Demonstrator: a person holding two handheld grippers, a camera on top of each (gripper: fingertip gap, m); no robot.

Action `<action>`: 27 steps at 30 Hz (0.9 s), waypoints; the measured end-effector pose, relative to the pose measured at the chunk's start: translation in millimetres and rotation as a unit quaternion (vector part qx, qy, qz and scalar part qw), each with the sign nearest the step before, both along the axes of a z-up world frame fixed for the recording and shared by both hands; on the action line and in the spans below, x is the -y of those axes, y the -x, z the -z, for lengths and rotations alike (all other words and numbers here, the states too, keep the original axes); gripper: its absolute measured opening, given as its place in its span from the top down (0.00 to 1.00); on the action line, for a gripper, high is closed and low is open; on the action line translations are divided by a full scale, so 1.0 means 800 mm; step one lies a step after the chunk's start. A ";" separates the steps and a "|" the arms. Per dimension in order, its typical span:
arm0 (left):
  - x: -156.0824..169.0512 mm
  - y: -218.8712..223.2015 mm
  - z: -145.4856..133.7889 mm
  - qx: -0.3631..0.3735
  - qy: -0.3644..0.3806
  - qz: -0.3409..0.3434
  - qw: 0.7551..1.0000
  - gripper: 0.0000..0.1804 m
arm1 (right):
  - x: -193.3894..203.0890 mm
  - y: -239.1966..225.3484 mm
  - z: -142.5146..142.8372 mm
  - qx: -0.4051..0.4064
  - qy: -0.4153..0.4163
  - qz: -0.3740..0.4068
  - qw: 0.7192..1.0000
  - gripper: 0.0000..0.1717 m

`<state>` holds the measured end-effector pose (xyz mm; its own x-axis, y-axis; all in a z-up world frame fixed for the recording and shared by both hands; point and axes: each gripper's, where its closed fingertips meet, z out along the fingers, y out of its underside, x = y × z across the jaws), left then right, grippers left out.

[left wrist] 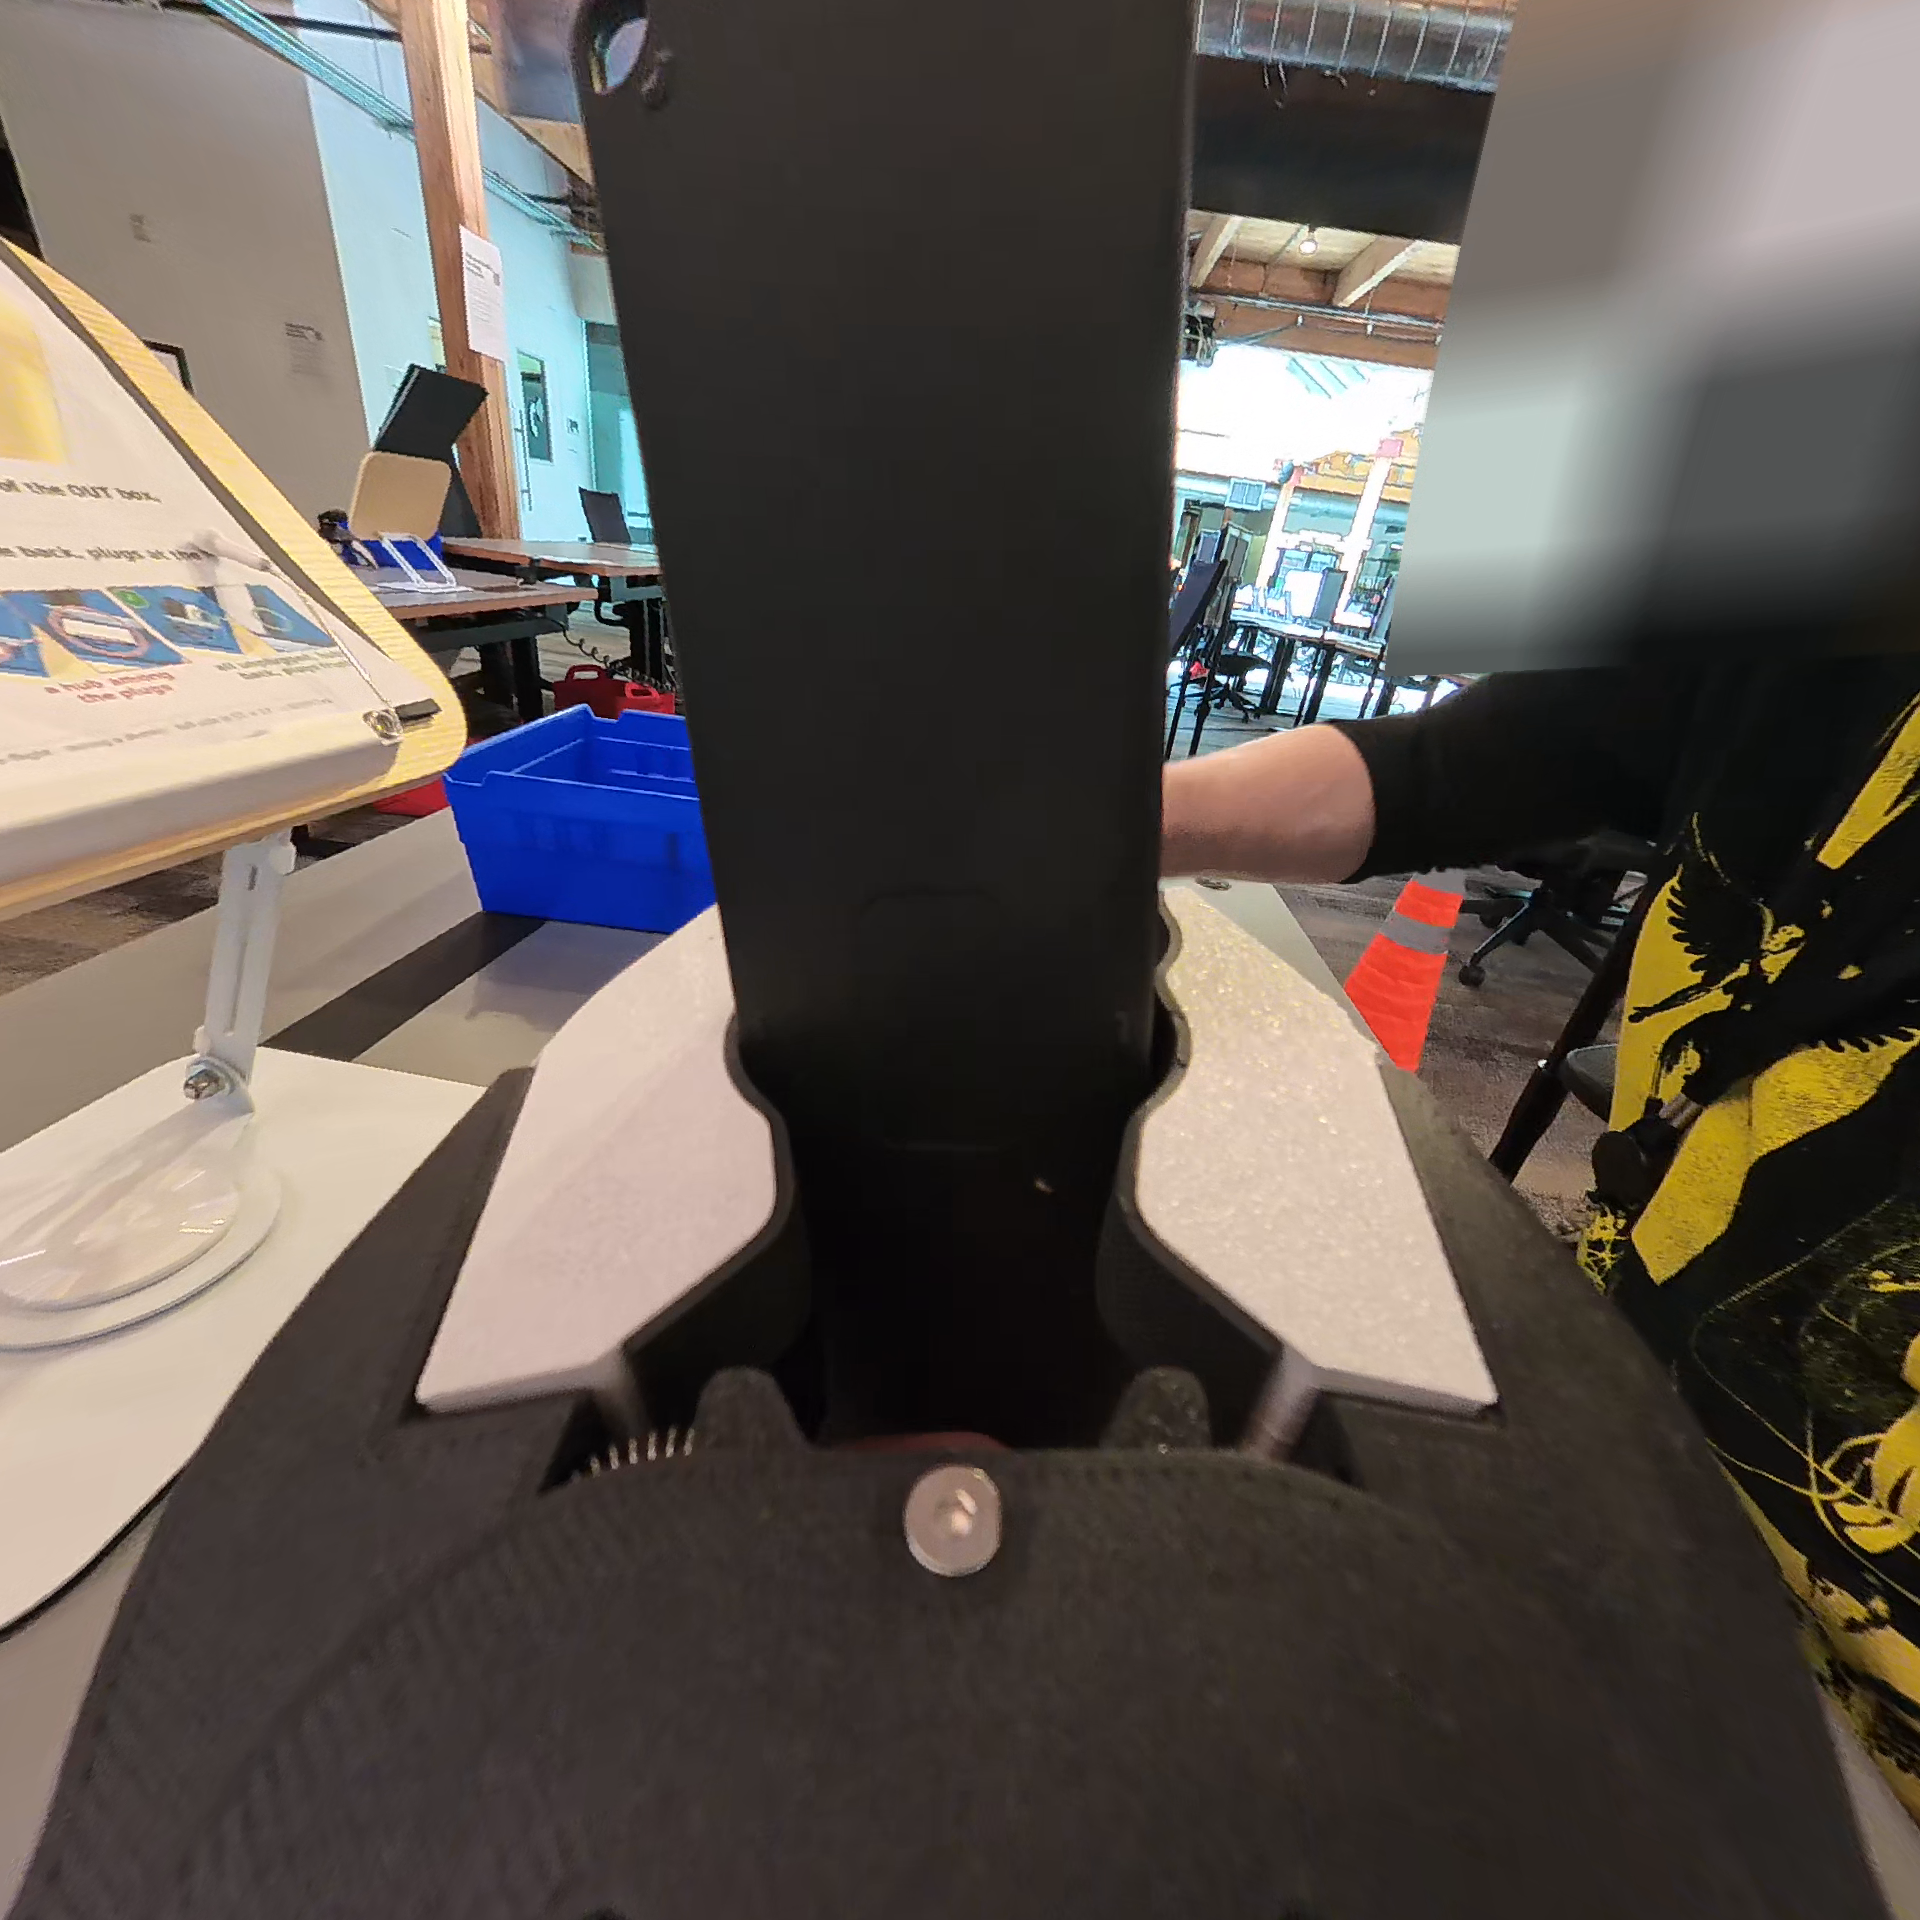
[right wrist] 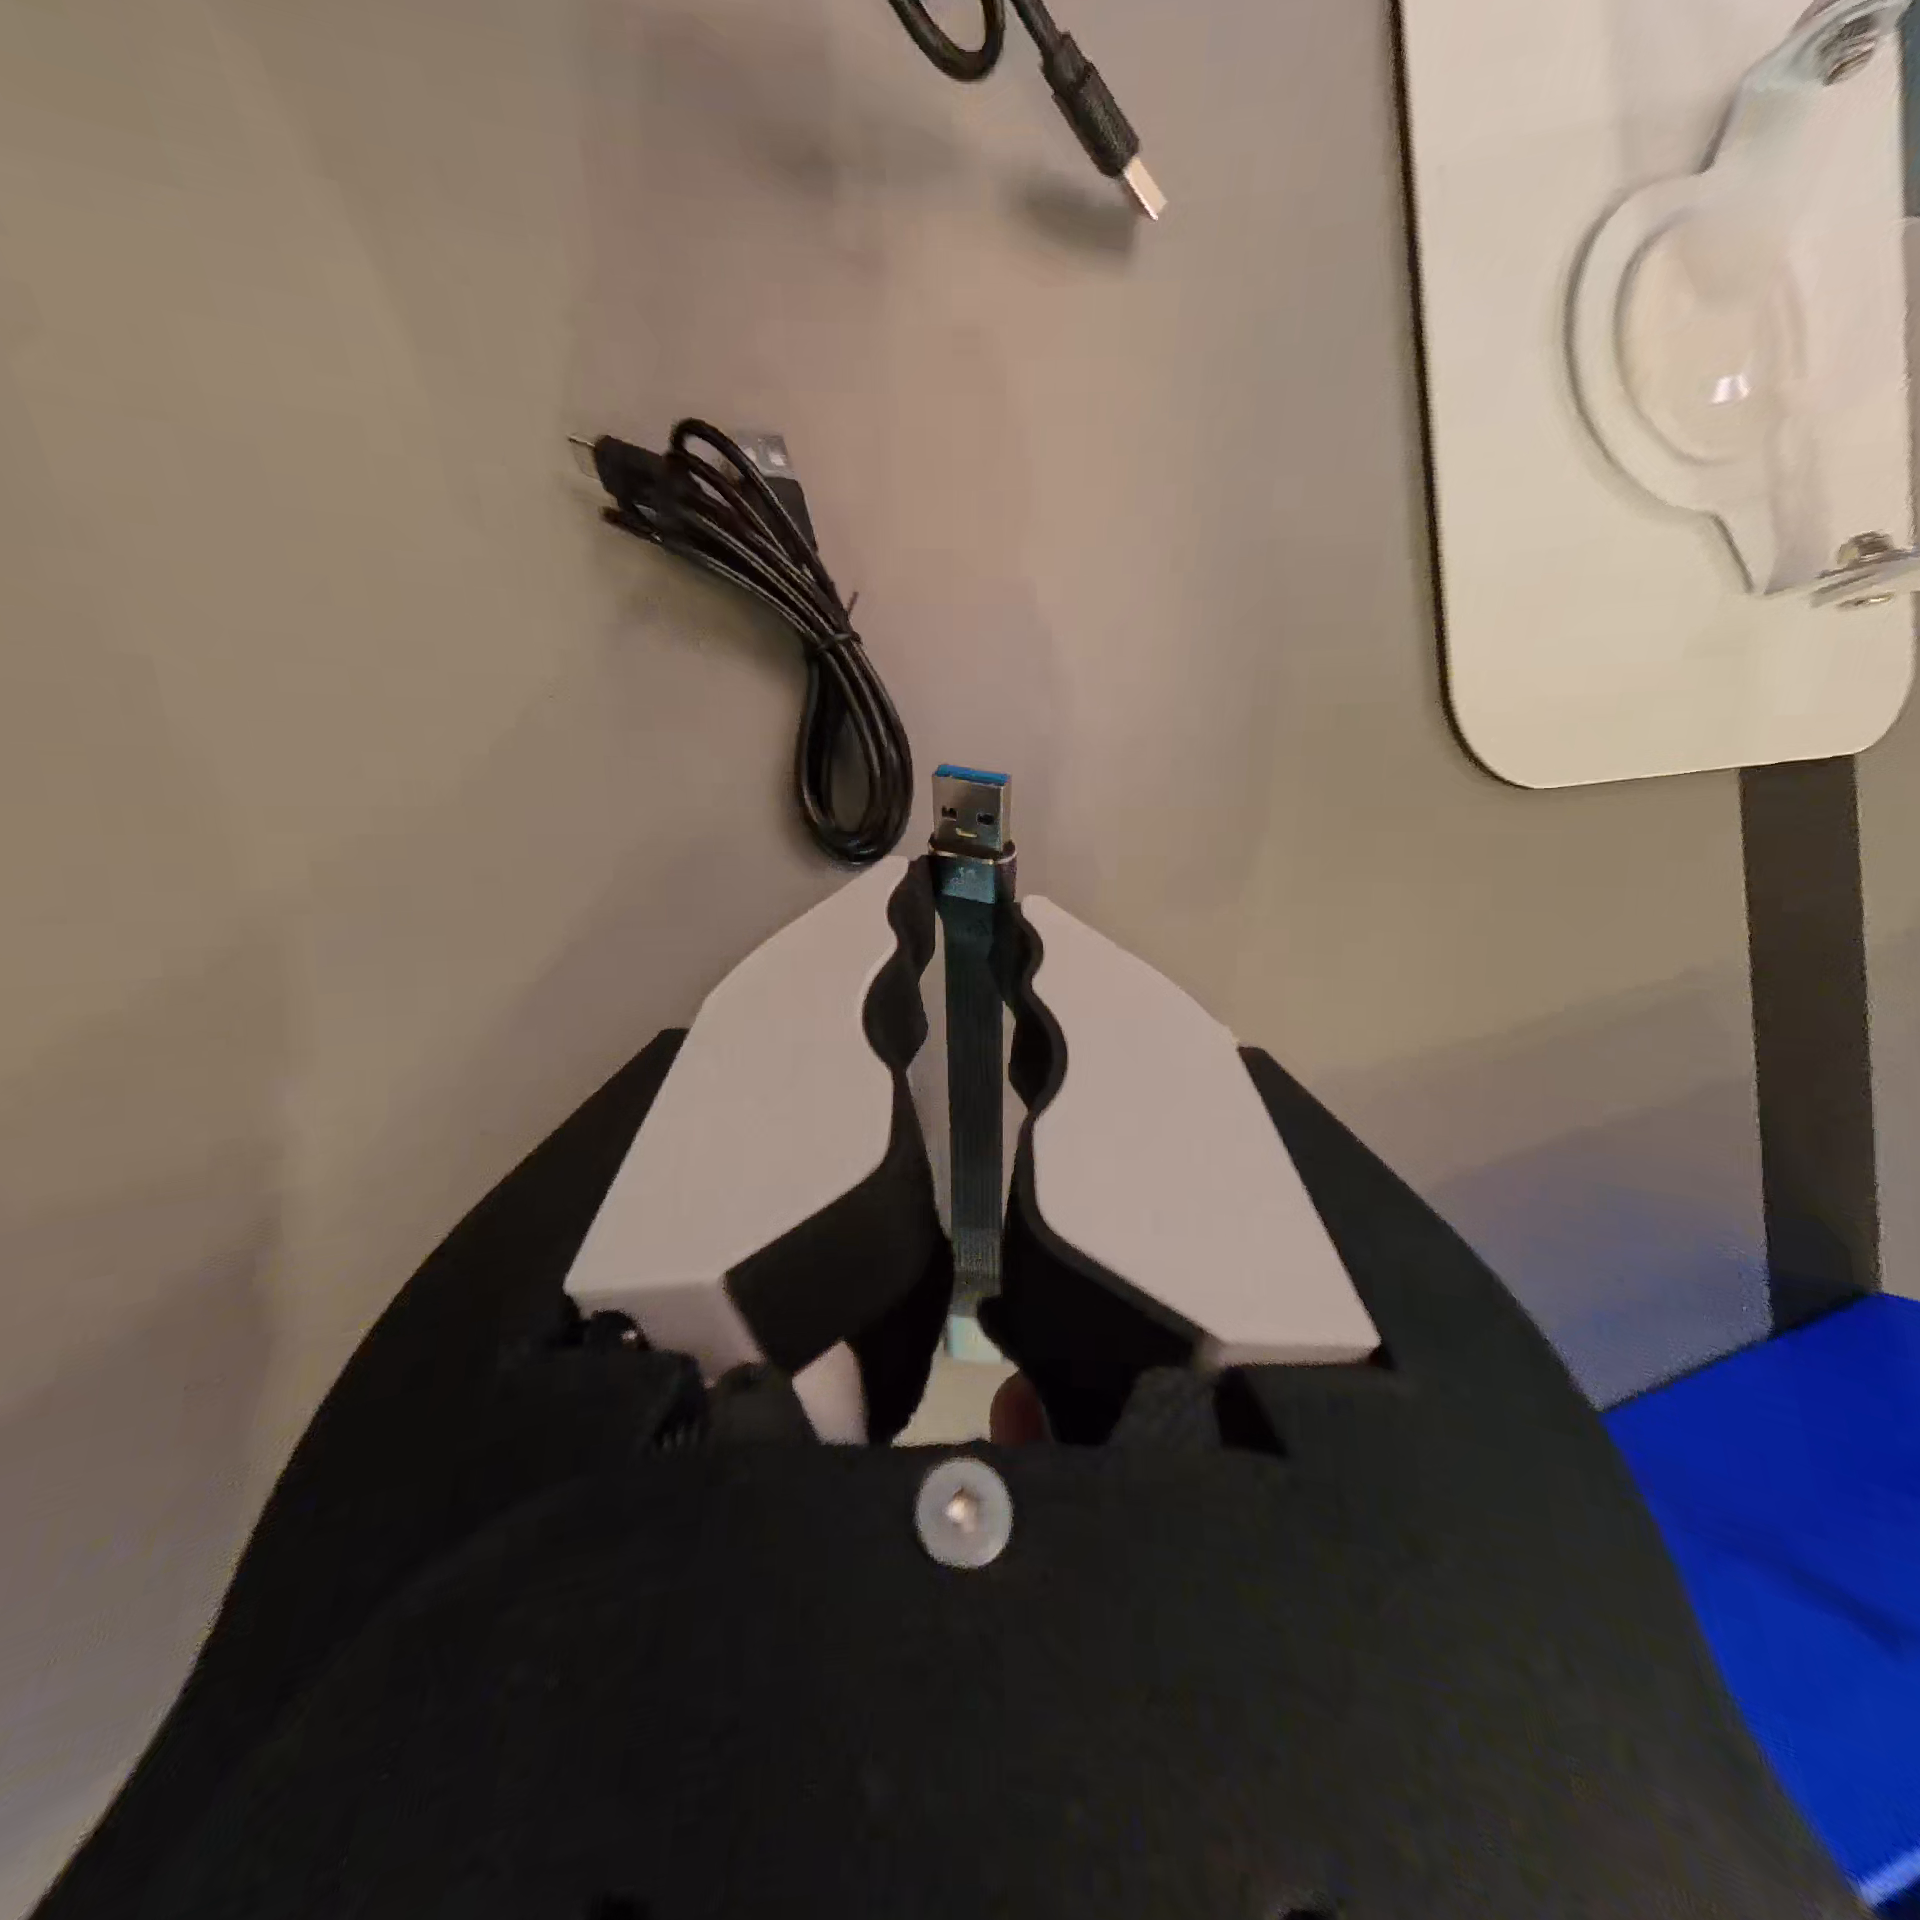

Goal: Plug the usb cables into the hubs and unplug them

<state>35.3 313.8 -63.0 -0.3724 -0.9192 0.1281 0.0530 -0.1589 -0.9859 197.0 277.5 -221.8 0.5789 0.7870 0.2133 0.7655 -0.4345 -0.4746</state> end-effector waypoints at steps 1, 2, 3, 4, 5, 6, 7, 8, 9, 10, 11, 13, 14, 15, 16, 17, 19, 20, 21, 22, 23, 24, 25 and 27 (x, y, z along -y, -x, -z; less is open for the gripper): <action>0.001 -0.002 0.001 -0.004 0.001 0.001 1.000 0.62 | 0.000 0.001 -0.006 0.011 0.002 0.000 1.000 0.93; 0.002 -0.004 0.003 -0.007 0.001 0.002 1.000 0.62 | 0.001 0.004 -0.012 0.018 0.001 -0.005 1.000 0.93; 0.004 -0.006 0.004 -0.009 0.001 0.004 1.000 0.62 | 0.007 0.006 -0.013 0.028 0.019 -0.009 0.999 0.93; 0.005 -0.007 0.004 -0.010 0.000 0.005 1.000 0.62 | 0.015 0.003 -0.008 0.057 0.045 -0.009 0.997 0.93; 0.006 -0.008 0.005 -0.011 -0.001 0.006 1.000 0.62 | 0.023 -0.003 -0.001 0.092 0.063 -0.008 0.994 0.93; 0.006 -0.008 0.005 -0.011 -0.002 0.007 1.000 0.62 | 0.033 -0.004 0.008 0.110 0.086 -0.012 0.990 0.93; 0.007 -0.008 0.004 -0.011 -0.002 0.007 1.000 0.62 | 0.049 0.001 0.019 0.105 0.124 -0.016 0.987 0.93; 0.008 -0.007 0.003 -0.009 -0.003 0.008 1.000 0.62 | 0.063 0.008 0.030 0.092 0.154 -0.020 0.984 0.93; 0.008 -0.007 0.002 -0.008 -0.003 0.009 1.000 0.62 | 0.074 0.016 0.040 0.077 0.172 -0.023 0.982 0.93; 0.008 -0.006 0.001 -0.006 -0.003 0.009 1.000 0.62 | 0.083 0.022 0.049 0.063 0.191 -0.022 0.979 0.93; 0.009 -0.006 0.000 -0.004 -0.002 0.010 1.000 0.62 | 0.088 0.028 0.053 0.047 0.202 -0.020 0.978 0.93; 0.010 -0.006 -0.001 -0.003 -0.001 0.012 1.000 0.63 | 0.094 0.037 0.053 0.013 0.217 -0.025 0.976 0.92; 0.010 -0.006 -0.001 -0.003 -0.001 0.013 1.000 0.62 | 0.095 0.038 0.054 0.011 0.220 -0.031 0.975 0.92; 0.011 -0.006 0.000 -0.004 -0.002 0.013 1.000 0.62 | 0.096 0.040 0.054 0.007 0.221 -0.039 0.975 0.90; 0.011 -0.006 0.000 -0.005 -0.003 0.014 1.000 0.62 | 0.097 0.043 0.053 0.000 0.227 -0.048 0.973 0.84; 0.012 -0.007 0.000 -0.005 -0.003 0.014 1.000 0.62 | 0.097 0.043 0.052 -0.003 0.234 -0.056 0.971 0.82; 0.012 -0.007 0.000 -0.005 -0.002 0.016 1.000 0.62 | 0.096 0.046 0.051 -0.021 0.248 -0.074 0.966 0.83; 0.013 -0.007 0.000 -0.005 -0.003 0.016 1.000 0.62 | 0.096 0.047 0.050 -0.033 0.260 -0.080 0.962 0.83; 0.013 -0.008 0.001 -0.006 -0.004 0.016 1.000 0.62 | 0.094 0.046 0.050 -0.041 0.270 -0.086 0.958 0.84; 0.013 -0.008 0.000 -0.005 -0.003 0.016 1.000 0.62 | 0.094 0.046 0.050 -0.049 0.277 -0.094 0.955 0.87; 0.013 -0.007 0.000 -0.005 -0.003 0.017 1.000 0.62 | 0.094 0.047 0.051 -0.059 0.282 -0.104 0.952 0.90; 0.013 -0.007 0.001 -0.006 -0.003 0.017 1.000 0.62 | 0.094 0.050 0.051 -0.070 0.281 -0.112 0.950 0.92; 0.012 -0.007 0.001 -0.006 -0.004 0.016 1.000 0.62 | 0.093 0.052 0.051 -0.077 0.274 -0.118 0.951 0.92; 0.011 -0.006 0.000 -0.004 -0.002 0.015 1.000 0.62 | 0.093 0.053 0.052 -0.067 0.243 -0.129 0.959 0.92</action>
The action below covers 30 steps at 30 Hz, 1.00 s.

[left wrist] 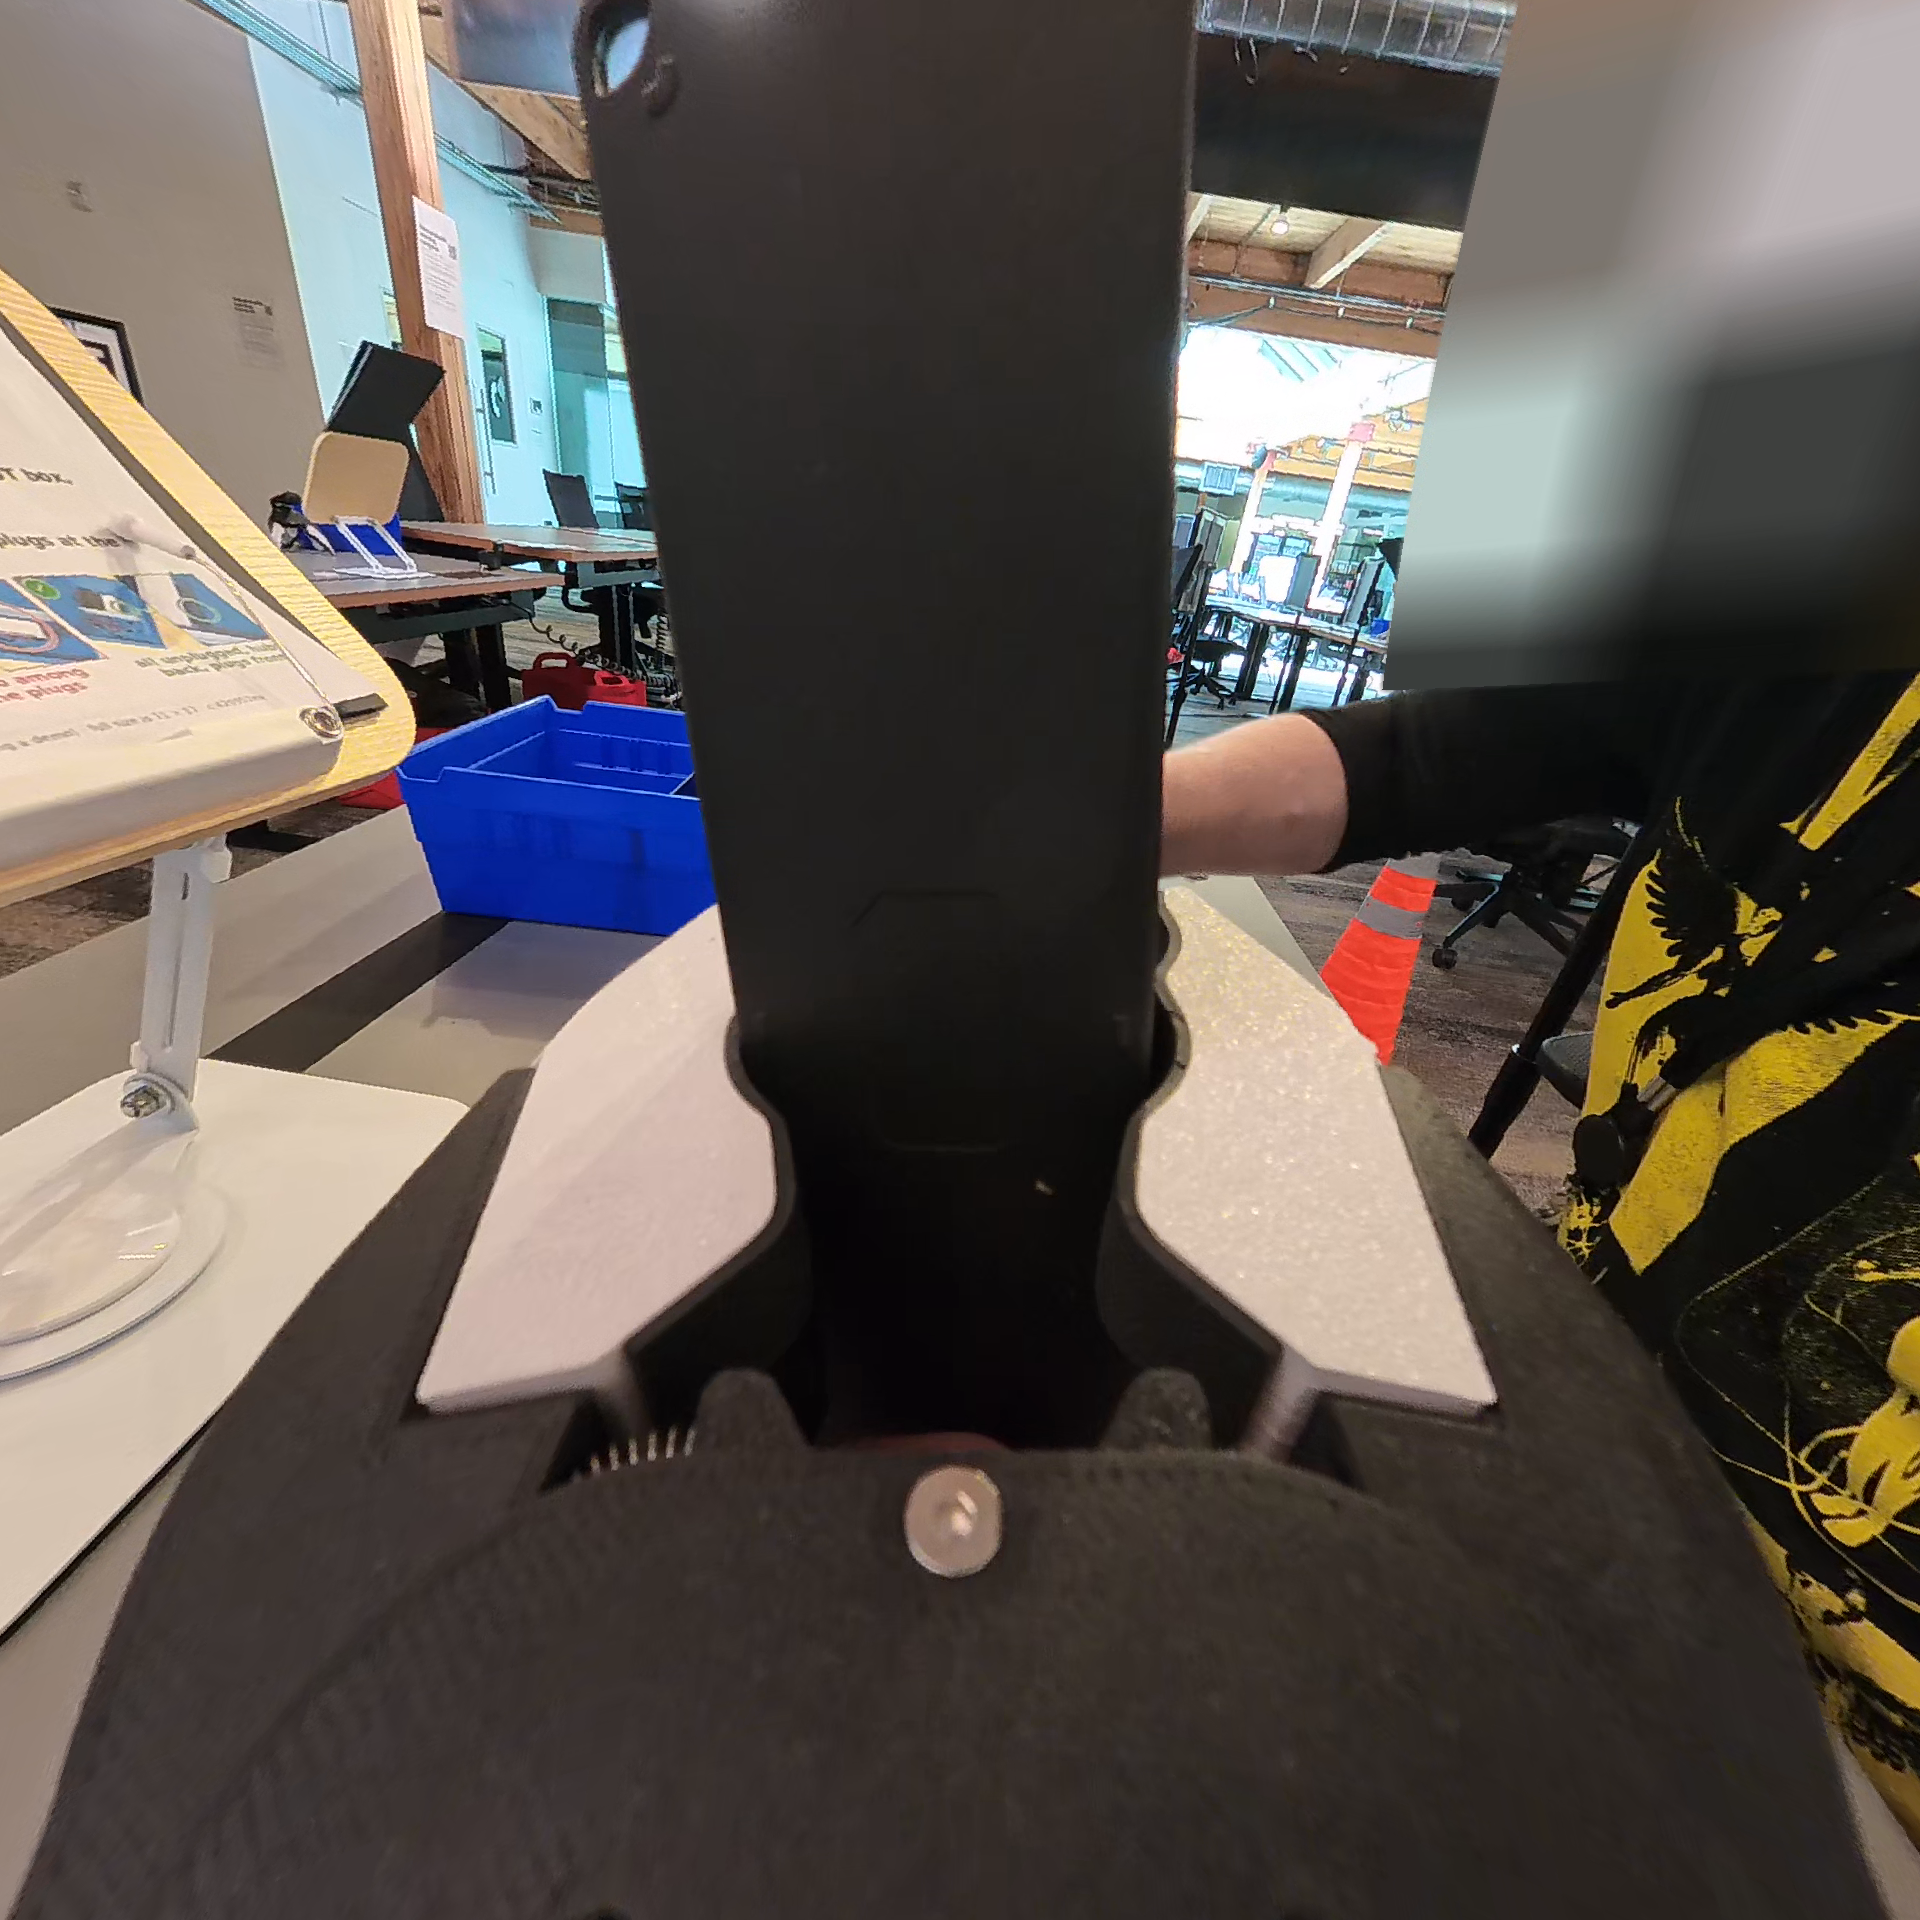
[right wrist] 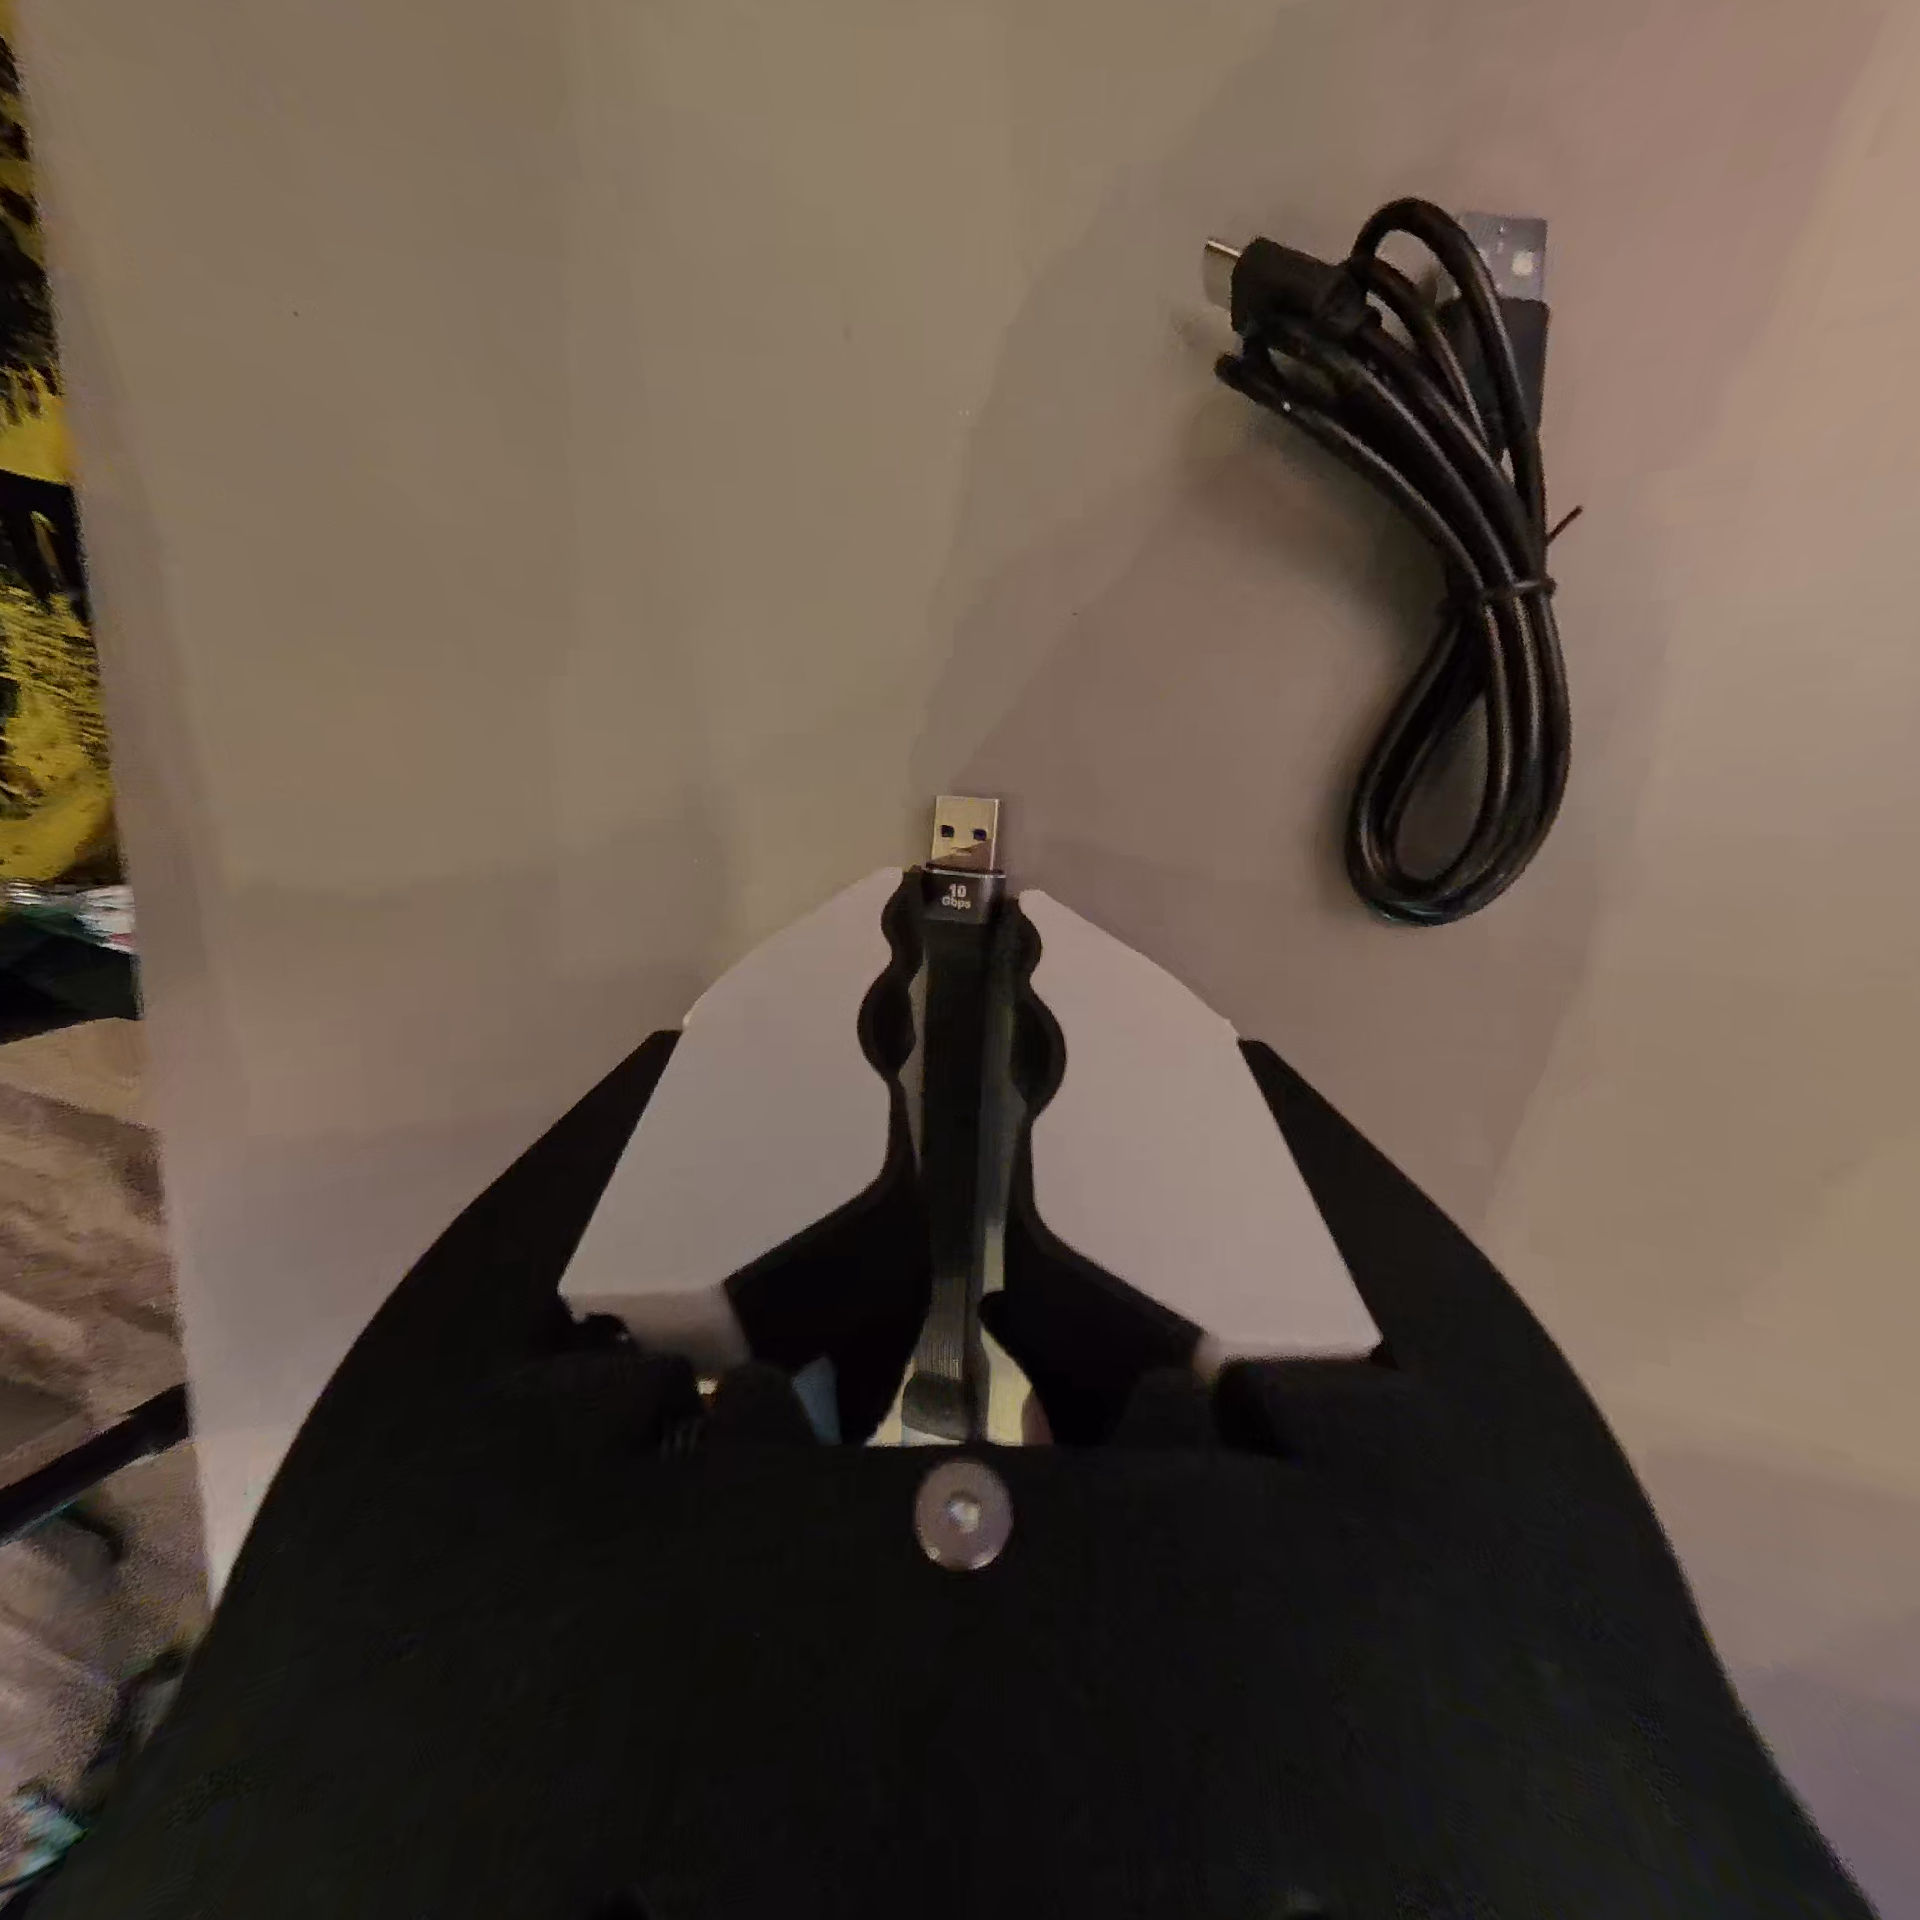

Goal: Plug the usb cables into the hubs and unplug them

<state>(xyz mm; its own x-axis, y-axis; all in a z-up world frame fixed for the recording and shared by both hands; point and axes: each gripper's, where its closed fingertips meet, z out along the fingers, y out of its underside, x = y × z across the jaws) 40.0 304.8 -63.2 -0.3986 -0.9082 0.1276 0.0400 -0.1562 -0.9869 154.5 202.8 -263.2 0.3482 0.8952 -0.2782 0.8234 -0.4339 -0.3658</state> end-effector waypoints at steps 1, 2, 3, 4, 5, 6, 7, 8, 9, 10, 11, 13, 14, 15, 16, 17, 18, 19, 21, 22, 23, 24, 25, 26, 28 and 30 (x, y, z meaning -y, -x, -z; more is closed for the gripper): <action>0.000 0.000 -0.001 0.001 0.001 0.000 1.000 0.62 | 0.001 0.000 0.000 0.004 -0.024 -0.005 1.000 0.92; 0.000 0.001 -0.001 0.002 0.001 0.000 1.000 0.62 | 0.001 0.000 0.001 0.007 -0.041 -0.002 0.999 0.92; 0.000 0.000 -0.001 0.001 0.001 0.000 1.000 0.62 | 0.000 0.001 0.000 0.008 -0.052 0.008 0.999 0.92; 0.001 0.000 -0.001 0.001 0.000 0.001 1.000 0.62 | 0.000 0.001 0.000 0.009 -0.065 0.015 0.998 0.92; 0.001 -0.001 -0.001 0.001 -0.001 0.001 1.000 0.62 | 0.000 0.001 0.000 0.011 -0.079 0.019 0.997 0.92; 0.002 -0.001 -0.001 0.002 -0.001 0.001 1.000 0.62 | 0.000 0.000 0.000 0.014 -0.089 0.023 0.996 0.92; 0.003 -0.002 -0.001 0.001 -0.002 0.002 1.000 0.62 | -0.001 0.000 -0.001 0.016 -0.099 0.030 0.994 0.93; 0.004 -0.003 -0.001 0.000 -0.003 0.003 1.000 0.62 | -0.002 0.003 -0.005 0.006 -0.110 0.036 0.993 0.93; 0.004 -0.003 0.000 0.000 -0.004 0.003 1.000 0.62 | -0.007 0.008 -0.016 -0.019 -0.126 0.049 0.991 0.98; 0.005 -0.004 0.000 -0.001 -0.004 0.003 1.000 0.62 | -0.014 0.009 -0.026 -0.027 -0.149 0.064 0.986 1.00; 0.005 -0.004 0.000 -0.001 -0.004 0.003 1.000 0.62 | -0.016 0.003 -0.027 -0.005 -0.169 0.061 0.984 1.00; 0.005 -0.004 0.000 0.000 -0.002 0.004 1.000 0.62 | -0.007 0.000 -0.018 0.027 -0.166 0.044 0.985 1.00; 0.005 -0.004 0.000 -0.001 -0.003 0.004 1.000 0.62 | -0.002 0.002 -0.013 0.024 -0.152 0.051 0.987 1.00; 0.006 -0.004 0.000 -0.001 -0.004 0.004 1.000 0.62 | 0.001 0.004 -0.009 0.018 -0.133 0.062 0.989 1.00; 0.006 -0.004 0.000 -0.001 -0.004 0.004 1.000 0.62 | 0.002 0.005 -0.009 0.016 -0.123 0.077 0.989 1.00; 0.006 -0.004 0.000 -0.001 -0.004 0.004 1.000 0.62 | 0.000 0.007 -0.011 0.013 -0.123 0.095 0.988 0.97; 0.006 -0.004 0.000 -0.001 -0.004 0.004 1.000 0.63 | -0.001 0.011 -0.017 0.003 -0.125 0.114 0.986 0.93; 0.006 -0.004 0.000 -0.001 -0.004 0.003 1.000 0.63 | -0.002 0.015 -0.021 -0.003 -0.129 0.136 0.982 0.92; 0.006 -0.004 0.000 -0.001 -0.003 0.004 1.000 0.62 | -0.003 0.019 -0.023 0.007 -0.143 0.171 0.975 0.91; 0.006 -0.004 0.000 -0.001 -0.003 0.004 1.000 0.62 | -0.001 0.021 -0.019 0.023 -0.151 0.182 0.971 0.90; 0.006 -0.005 0.000 -0.001 -0.004 0.004 1.000 0.62 | 0.000 0.022 -0.015 0.041 -0.161 0.194 0.967 0.90; 0.006 -0.005 0.000 -0.002 -0.004 0.005 1.000 0.62 | 0.000 0.022 -0.011 0.058 -0.173 0.207 0.961 0.89; 0.007 -0.005 0.000 -0.002 -0.004 0.005 1.000 0.62 | -0.002 0.022 -0.008 0.071 -0.187 0.217 0.955 0.87; 0.008 -0.006 0.000 -0.002 -0.005 0.006 1.000 0.63 | -0.003 0.022 -0.005 0.079 -0.200 0.223 0.951 0.88; 0.009 -0.006 0.000 -0.002 -0.007 0.006 1.000 0.63 | -0.005 0.024 0.000 0.088 -0.215 0.233 0.944 0.89; 0.009 -0.005 -0.001 -0.001 -0.007 0.005 1.000 0.63 | -0.007 0.025 0.001 0.084 -0.224 0.246 0.939 0.92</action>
